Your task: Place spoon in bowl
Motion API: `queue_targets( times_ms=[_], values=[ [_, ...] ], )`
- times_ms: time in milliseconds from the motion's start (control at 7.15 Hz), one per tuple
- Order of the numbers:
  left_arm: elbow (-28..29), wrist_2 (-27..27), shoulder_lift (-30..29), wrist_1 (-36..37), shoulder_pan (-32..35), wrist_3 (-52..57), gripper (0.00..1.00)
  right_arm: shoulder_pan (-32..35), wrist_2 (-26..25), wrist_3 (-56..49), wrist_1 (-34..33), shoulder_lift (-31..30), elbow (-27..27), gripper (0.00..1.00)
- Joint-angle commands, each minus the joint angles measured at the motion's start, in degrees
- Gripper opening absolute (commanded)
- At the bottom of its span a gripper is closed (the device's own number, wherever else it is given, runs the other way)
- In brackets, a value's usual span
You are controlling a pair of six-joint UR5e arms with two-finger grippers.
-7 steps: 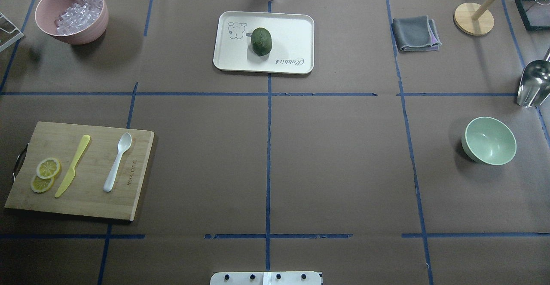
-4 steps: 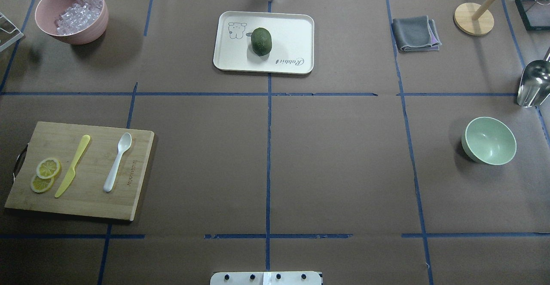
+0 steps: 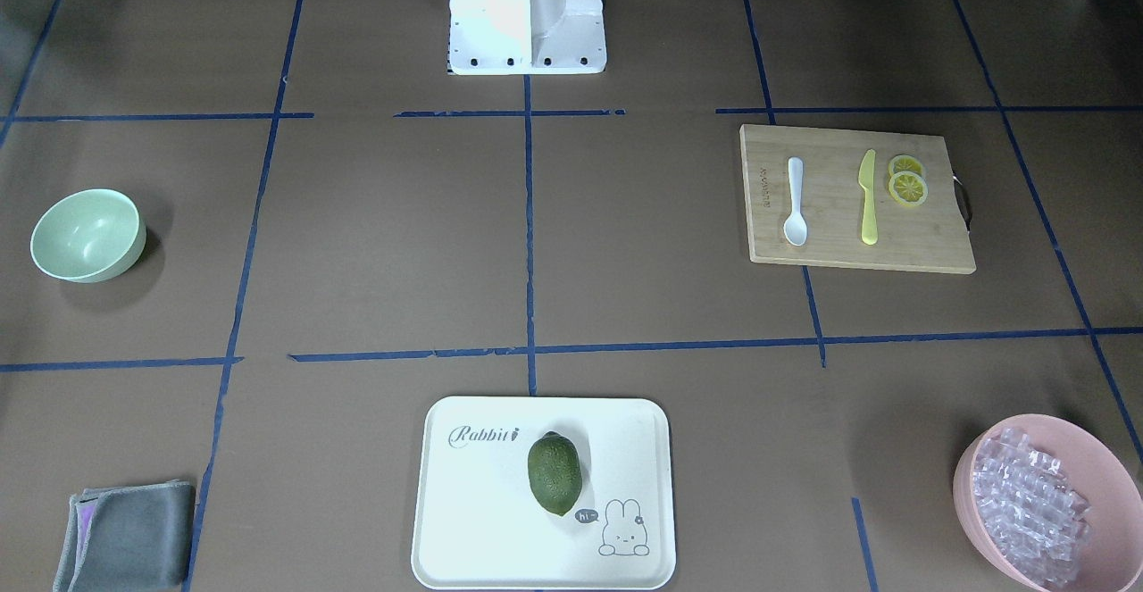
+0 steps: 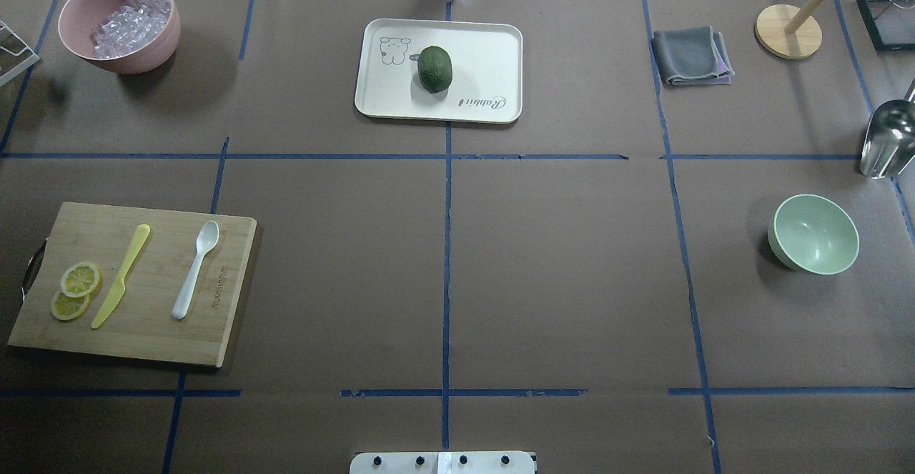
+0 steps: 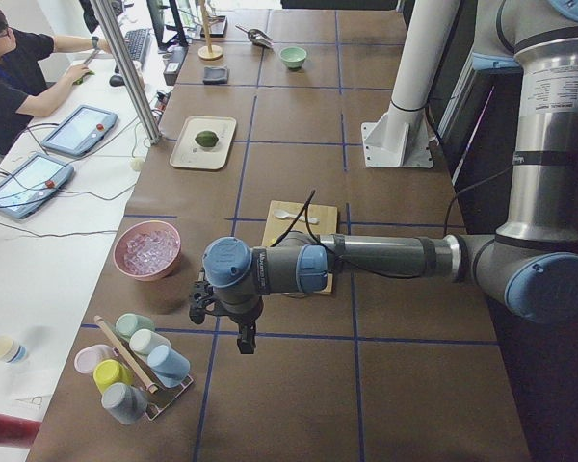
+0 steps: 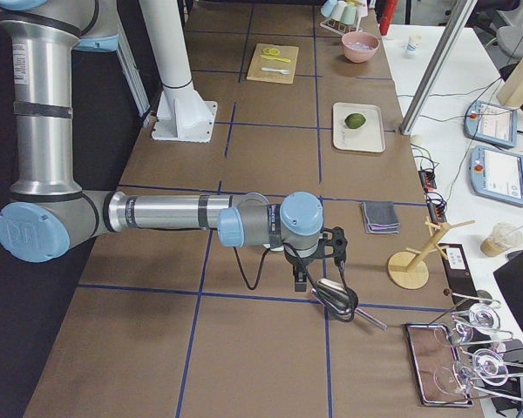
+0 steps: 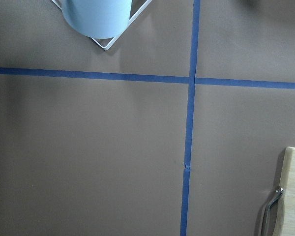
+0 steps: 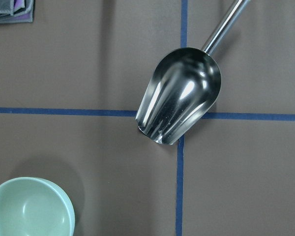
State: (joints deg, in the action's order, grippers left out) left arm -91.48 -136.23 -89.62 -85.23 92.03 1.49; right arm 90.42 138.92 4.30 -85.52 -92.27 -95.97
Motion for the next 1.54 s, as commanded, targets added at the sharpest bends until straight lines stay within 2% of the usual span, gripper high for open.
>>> queue_targets(
  times_ms=[0, 140, 280, 559, 699, 839, 1399],
  values=[
    [-0.4, 0.0, 0.0, 0.0, 0.0, 0.0, 1.0, -0.2, 0.2, 2.1, 0.2, 1.0, -0.8, 1.0],
    [-0.8, 0.0, 0.1, 0.0, 0.0, -0.1, 1.0, -3.3, -0.3, 5.8, 1.9, 1.0, -2.8, 1.0],
    [-0.8, 0.0, 0.0, 0.0, 0.0, -0.1, 1.0, -7.9, -0.8, 15.8, 7.3, 0.7, -3.3, 1.0],
    [-1.3, 0.0, 0.0, 0.0, 0.0, -0.2, 1.0, -18.9, -6.5, 36.3, 29.3, -4.3, -3.0, 1.0],
    [-1.3, 0.0, 0.0, 0.0, 0.0, -0.2, 1.0, -24.3, -9.4, 44.3, 34.0, -4.8, -2.8, 1.0],
    [-1.3, 0.0, 0.0, 0.1, 0.0, -0.2, 1.0, -27.8, -12.2, 45.1, 34.2, -5.2, -1.9, 1.0],
    [-1.6, 0.0, -0.1, 0.0, 0.0, -0.2, 1.0, -30.2, -12.8, 44.5, 34.2, -7.7, 2.0, 1.0]
  ],
)
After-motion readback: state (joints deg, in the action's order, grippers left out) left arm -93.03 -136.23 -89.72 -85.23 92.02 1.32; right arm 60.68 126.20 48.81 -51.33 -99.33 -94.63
